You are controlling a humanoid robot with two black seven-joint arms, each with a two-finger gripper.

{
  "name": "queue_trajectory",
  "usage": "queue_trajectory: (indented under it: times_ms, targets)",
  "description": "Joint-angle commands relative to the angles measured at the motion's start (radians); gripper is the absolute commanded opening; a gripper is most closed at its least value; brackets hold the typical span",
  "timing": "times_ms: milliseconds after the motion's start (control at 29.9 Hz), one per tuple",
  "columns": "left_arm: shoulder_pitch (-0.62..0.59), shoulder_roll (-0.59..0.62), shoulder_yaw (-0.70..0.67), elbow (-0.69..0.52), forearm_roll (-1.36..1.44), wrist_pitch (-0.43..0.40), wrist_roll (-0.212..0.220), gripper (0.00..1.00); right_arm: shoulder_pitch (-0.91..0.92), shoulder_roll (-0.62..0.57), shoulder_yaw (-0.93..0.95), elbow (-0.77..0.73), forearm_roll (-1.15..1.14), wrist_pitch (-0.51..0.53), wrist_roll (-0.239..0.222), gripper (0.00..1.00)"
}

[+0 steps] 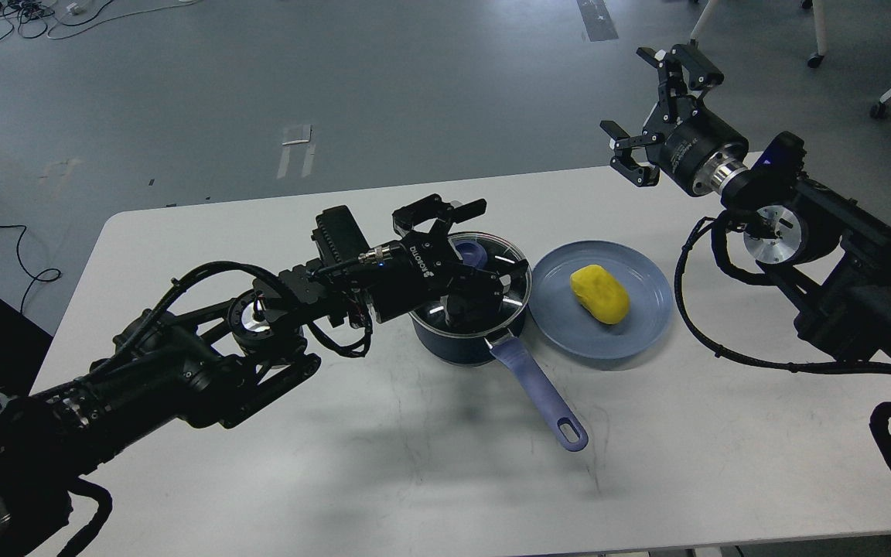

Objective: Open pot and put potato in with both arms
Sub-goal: 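Move the left gripper down onto the blue knob of the glass lid, then close the left gripper on the lid knob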

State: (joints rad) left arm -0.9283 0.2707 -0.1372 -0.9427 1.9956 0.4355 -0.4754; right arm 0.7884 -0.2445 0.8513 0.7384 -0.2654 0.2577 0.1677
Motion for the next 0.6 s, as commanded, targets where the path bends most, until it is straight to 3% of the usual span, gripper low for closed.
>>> queue_trajectory:
  times_ms: [0, 200, 568]
  targets:
    - [0.003, -0.010, 0.001, 0.025, -0.001, 0.000, 0.000, 0.97, 0.000, -0.007, 0.000, -0.001, 0.000, 0.000, -0.001, 1.00]
    - [0.003, -0.067, 0.007, 0.149, -0.015, 0.000, -0.013, 0.97, 0.000, -0.036, -0.008, 0.002, 0.000, 0.000, -0.001, 1.00]
    - [0.017, -0.073, 0.008, 0.196, -0.047, -0.009, -0.013, 0.98, 0.000, -0.041, -0.008, 0.004, 0.000, -0.001, -0.001, 1.00]
